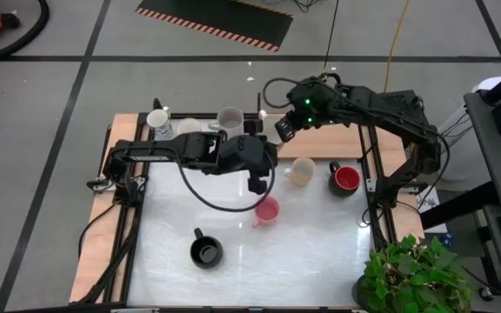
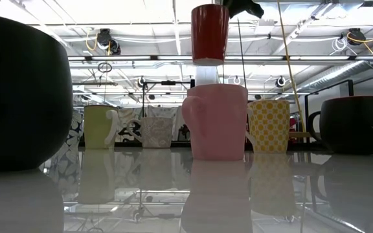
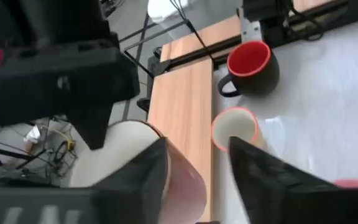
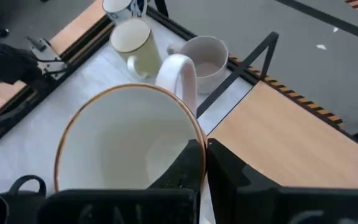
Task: Place coffee mugs
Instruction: Put the orange mug on the shelf
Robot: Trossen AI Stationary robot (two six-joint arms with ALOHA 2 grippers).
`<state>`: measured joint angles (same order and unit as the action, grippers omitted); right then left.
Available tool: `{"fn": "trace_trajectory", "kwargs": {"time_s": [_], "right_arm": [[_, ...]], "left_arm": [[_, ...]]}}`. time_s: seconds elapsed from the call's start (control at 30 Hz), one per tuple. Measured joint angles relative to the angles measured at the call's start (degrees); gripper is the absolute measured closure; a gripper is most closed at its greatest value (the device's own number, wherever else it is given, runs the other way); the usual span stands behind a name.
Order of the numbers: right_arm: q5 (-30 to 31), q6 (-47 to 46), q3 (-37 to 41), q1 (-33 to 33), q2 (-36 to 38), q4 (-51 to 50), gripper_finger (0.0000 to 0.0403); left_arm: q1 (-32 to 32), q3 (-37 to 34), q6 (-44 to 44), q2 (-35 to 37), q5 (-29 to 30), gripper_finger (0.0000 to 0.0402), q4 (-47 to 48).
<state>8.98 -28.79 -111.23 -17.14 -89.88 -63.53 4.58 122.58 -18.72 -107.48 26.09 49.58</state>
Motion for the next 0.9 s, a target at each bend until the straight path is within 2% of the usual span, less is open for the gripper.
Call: {"fn": "trace_trajectory", "kwargs": {"time_s": [0.13, 0.23, 0.53, 0.7, 0.9], "right_arm": [[-0.40, 1.84, -0.04, -2.31, 0.14, -2.37, 0.0403], [-0.25, 3.25, -0.04, -4.55, 0.23, -3.39, 0.0403], [-3.12, 7.01, 0.37, -12.44, 0.32, -4.86, 0.0403], [-2.92, 7.25, 1.10, -16.74, 0.32, -5.29, 0.0403], [-1.49, 7.41, 1.10, -20.49, 0.37, -5.50, 0.0403]], "left_arm": [[0.22, -0.01, 1.46, 0.41, 3.17, 0.0135, -0.36], [0.83, -0.10, 4.83, 2.13, 6.68, 0.0109, 0.40], [1.16, -0.08, 24.16, 10.71, 13.62, 0.0103, 3.57], [1.16, 0.00, 30.49, 14.94, 17.33, 0.0103, 11.48], [1.15, -0.10, 38.26, 16.97, 18.33, 0.0103, 25.60]]}}
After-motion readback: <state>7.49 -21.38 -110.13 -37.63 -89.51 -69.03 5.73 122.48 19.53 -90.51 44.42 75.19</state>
